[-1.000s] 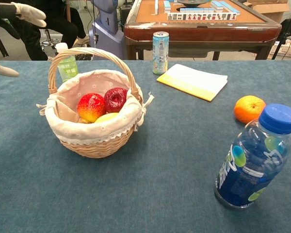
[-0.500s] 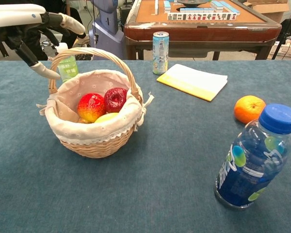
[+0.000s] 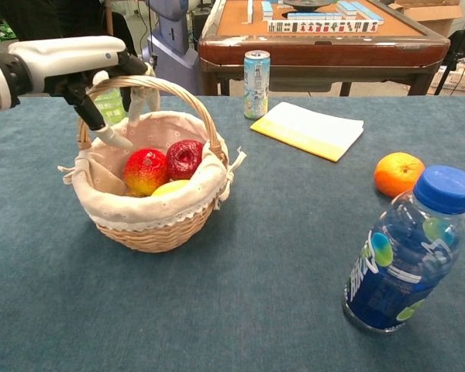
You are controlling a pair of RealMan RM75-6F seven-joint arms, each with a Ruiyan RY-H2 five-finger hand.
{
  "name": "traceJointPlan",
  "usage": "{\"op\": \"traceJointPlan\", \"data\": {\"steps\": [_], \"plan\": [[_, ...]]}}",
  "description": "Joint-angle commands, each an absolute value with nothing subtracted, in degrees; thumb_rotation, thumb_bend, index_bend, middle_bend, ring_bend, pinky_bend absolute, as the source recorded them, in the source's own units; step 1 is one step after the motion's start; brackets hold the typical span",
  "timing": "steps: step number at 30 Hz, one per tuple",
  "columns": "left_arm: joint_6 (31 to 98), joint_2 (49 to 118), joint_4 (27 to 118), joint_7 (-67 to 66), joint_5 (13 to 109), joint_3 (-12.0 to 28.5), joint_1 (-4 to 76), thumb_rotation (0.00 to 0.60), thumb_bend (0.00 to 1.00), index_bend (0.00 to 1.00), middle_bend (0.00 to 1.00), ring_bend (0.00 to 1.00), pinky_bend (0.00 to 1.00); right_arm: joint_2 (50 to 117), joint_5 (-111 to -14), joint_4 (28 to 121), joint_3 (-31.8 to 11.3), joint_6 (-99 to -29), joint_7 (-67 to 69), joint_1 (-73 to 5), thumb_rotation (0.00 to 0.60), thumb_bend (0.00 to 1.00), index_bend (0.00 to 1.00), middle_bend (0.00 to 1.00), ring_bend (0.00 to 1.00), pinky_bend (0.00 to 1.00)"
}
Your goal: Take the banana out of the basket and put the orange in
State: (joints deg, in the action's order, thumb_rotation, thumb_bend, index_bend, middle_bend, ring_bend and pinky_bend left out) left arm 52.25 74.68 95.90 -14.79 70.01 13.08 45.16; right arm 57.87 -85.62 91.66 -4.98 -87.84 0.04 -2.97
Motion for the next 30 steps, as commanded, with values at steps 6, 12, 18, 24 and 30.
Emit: {"op": "traceJointPlan", "data": {"steps": [6, 12, 18, 24, 30], "plan": [[52.4, 77.3, 93.9, -12.7, 68.8, 14.2, 46.9, 0.6, 0.08, 0.74, 0.78, 0.63, 0.41, 58.0, -84.8, 90.9, -5.1, -87.9, 0.9, -2.5, 0.6, 0.21, 0.22, 0.22, 0.2, 0.35], [55.3, 79.1, 91.7, -8.3, 72.1, 16.1, 47.7, 0.6, 0.12, 0.8, 0.85, 0.69, 0.43, 57.7, -84.5, 90.7, -5.2, -87.9, 1.4, -2.4, 0.6, 0.21, 0.22, 0.22, 0.2, 0.35], [55.3, 79.5, 91.6, -7.2, 71.6, 18.1, 49.6, 0.6, 0.13, 0.83, 0.91, 0.74, 0.43, 57.9, -84.1, 90.2, -5.5, -88.0, 2.0, -2.3, 0.6, 0.21, 0.22, 0.22, 0.2, 0.35], [54.8, 80.9, 92.7, -6.2, 67.7, 21.0, 51.8, 0.6, 0.13, 0.83, 0.91, 0.73, 0.43, 58.0, -84.1, 89.5, -5.6, -88.0, 2.8, -2.2, 0.6, 0.21, 0.22, 0.22, 0.2, 0.35], [55.4, 84.7, 91.8, -7.5, 65.2, 23.4, 55.1, 0.6, 0.13, 0.83, 0.9, 0.73, 0.43, 57.8, -84.1, 88.9, -5.7, -88.0, 3.4, -2.1, 0.6, 0.22, 0.22, 0.22, 0.2, 0.35]]}}
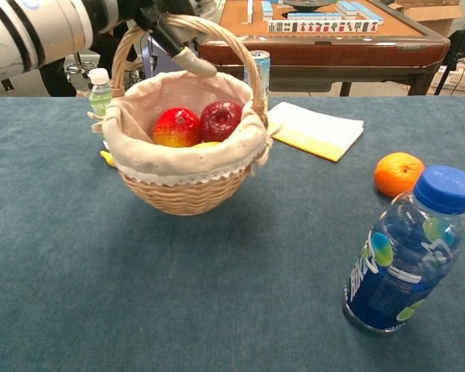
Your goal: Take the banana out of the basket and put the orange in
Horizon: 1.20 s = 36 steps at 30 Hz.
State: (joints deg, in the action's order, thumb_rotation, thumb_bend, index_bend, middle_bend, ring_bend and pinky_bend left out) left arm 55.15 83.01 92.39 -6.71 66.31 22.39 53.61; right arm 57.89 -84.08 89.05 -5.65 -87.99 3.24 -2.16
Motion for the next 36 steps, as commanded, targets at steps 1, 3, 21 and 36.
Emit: {"op": "traceJointPlan", "data": {"steps": [1, 3, 21, 36], "plan": [[55.5, 85.4, 91.5, -7.8, 64.8, 23.6, 55.7, 0.6, 0.13, 0.83, 0.9, 0.73, 0.43, 57.8, -84.0, 88.8, -5.7, -88.0, 3.5, -2.1, 0.6, 0.22, 0.22, 0.22, 0.2, 0.35], [55.6, 87.2, 90.5, -8.9, 64.2, 23.8, 57.1, 0.6, 0.13, 0.83, 0.9, 0.73, 0.44, 57.7, -83.9, 88.7, -5.7, -87.9, 3.7, -2.1, 0.6, 0.22, 0.22, 0.22, 0.2, 0.35], [54.7, 99.9, 80.0, -16.9, 53.9, 25.5, 66.3, 0.6, 0.13, 0.82, 0.89, 0.71, 0.44, 57.3, -83.2, 87.8, -5.8, -88.3, 4.5, -1.3, 0.6, 0.22, 0.22, 0.22, 0.2, 0.35], [54.0, 97.3, 83.1, -23.2, 47.0, 23.7, 65.9, 0.6, 0.12, 0.21, 0.31, 0.19, 0.35, 57.1, -83.5, 87.0, -5.8, -88.5, 5.3, -1.0, 0.6, 0.22, 0.22, 0.22, 0.2, 0.35]]}}
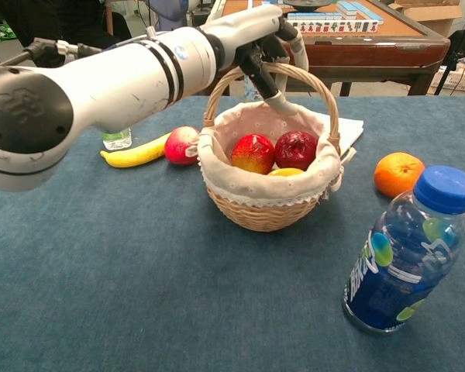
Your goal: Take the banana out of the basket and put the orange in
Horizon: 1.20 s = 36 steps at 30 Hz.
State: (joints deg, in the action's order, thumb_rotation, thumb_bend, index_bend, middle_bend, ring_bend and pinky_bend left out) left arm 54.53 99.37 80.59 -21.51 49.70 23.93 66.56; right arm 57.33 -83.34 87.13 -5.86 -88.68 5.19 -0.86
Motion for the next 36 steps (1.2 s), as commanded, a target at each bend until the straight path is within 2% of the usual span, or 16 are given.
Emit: {"op": "traceJointPlan", "data": {"steps": [1, 3, 6, 17, 26, 32, 36], "plan": [[53.8, 96.5, 84.2, -23.7, 46.0, 23.7, 65.7, 0.6, 0.12, 0.19, 0.28, 0.17, 0.33, 56.9, -83.7, 87.0, -5.8, -88.1, 5.3, -1.2, 0.6, 0.22, 0.22, 0.22, 0.2, 0.35], [54.3, 94.2, 87.1, -24.7, 44.5, 23.6, 65.0, 0.6, 0.12, 0.13, 0.23, 0.14, 0.29, 56.0, -84.3, 87.1, -5.7, -87.4, 4.7, -1.8, 0.6, 0.22, 0.22, 0.22, 0.2, 0.35], [57.0, 90.9, 91.5, -25.1, 45.2, 22.9, 62.9, 0.6, 0.12, 0.11, 0.22, 0.13, 0.28, 54.9, -85.3, 87.9, -5.9, -86.6, 3.8, -2.8, 0.6, 0.22, 0.22, 0.22, 0.2, 0.35], [65.5, 73.5, 105.1, -22.1, 52.5, 18.9, 50.7, 0.6, 0.12, 0.12, 0.22, 0.14, 0.27, 52.8, -92.2, 90.5, -4.6, -79.1, 0.4, -9.6, 0.6, 0.22, 0.22, 0.22, 0.2, 0.35], [70.7, 64.1, 106.0, -16.7, 61.9, 13.1, 40.8, 0.6, 0.12, 0.17, 0.22, 0.14, 0.27, 54.4, -93.2, 90.6, -3.6, -70.3, 0.8, -15.5, 0.6, 0.22, 0.14, 0.22, 0.21, 0.35], [73.6, 60.9, 105.0, -14.2, 67.7, 8.9, 35.2, 0.6, 0.12, 0.17, 0.22, 0.14, 0.27, 57.3, -92.8, 89.4, -3.3, -63.8, 1.9, -20.0, 0.6, 0.22, 0.14, 0.21, 0.21, 0.35], [75.1, 59.8, 104.8, -12.4, 69.6, 7.7, 32.5, 0.6, 0.12, 0.18, 0.22, 0.14, 0.27, 59.9, -92.3, 87.1, -3.8, -60.7, 1.1, -22.9, 0.6, 0.22, 0.14, 0.21, 0.21, 0.35]]}}
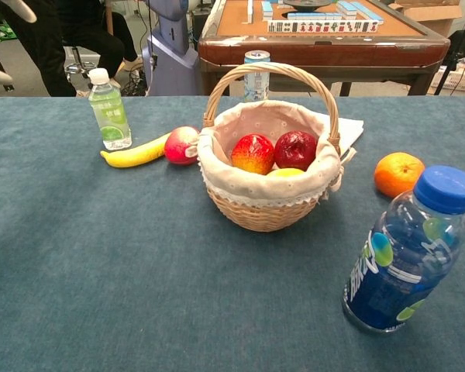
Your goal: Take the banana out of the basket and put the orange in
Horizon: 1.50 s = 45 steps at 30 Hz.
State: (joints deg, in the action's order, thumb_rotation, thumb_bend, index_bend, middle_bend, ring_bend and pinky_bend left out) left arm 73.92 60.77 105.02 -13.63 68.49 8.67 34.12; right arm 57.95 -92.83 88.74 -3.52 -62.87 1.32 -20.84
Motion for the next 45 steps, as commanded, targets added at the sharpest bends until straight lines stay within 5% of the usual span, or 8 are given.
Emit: {"op": "traceJointPlan", "data": {"steps": [1, 26, 32, 38, 45], "plan": [[75.4, 59.6, 104.9, -12.1, 70.0, 7.5, 31.9, 0.6, 0.12, 0.18, 0.22, 0.14, 0.27, 60.5, -91.9, 86.7, -4.0, -59.9, 1.1, -23.5, 0.6, 0.22, 0.14, 0.21, 0.21, 0.35], [80.5, 55.3, 105.9, -6.5, 72.7, 6.2, 21.1, 0.6, 0.12, 0.18, 0.22, 0.14, 0.25, 80.5, -79.5, 65.6, -6.7, -42.3, -4.6, -37.3, 0.6, 0.2, 0.14, 0.18, 0.2, 0.35], [80.5, 55.6, 105.4, -5.6, 72.6, 6.8, 20.2, 0.6, 0.12, 0.18, 0.22, 0.14, 0.25, 83.5, -78.9, 63.9, -6.5, -42.9, -7.0, -38.3, 0.6, 0.29, 0.22, 0.24, 0.25, 0.44], [81.0, 56.2, 104.7, -4.9, 72.8, 7.4, 19.2, 0.6, 0.12, 0.18, 0.22, 0.14, 0.25, 83.5, -77.7, 65.0, -7.3, -45.0, -5.5, -37.9, 0.6, 0.41, 0.37, 0.34, 0.38, 0.64], [81.2, 55.8, 104.8, -4.7, 72.5, 7.8, 18.0, 0.6, 0.12, 0.18, 0.22, 0.14, 0.25, 79.8, -79.3, 69.9, -10.0, -51.2, -0.5, -37.8, 0.6, 0.41, 0.39, 0.35, 0.39, 0.66]]}}
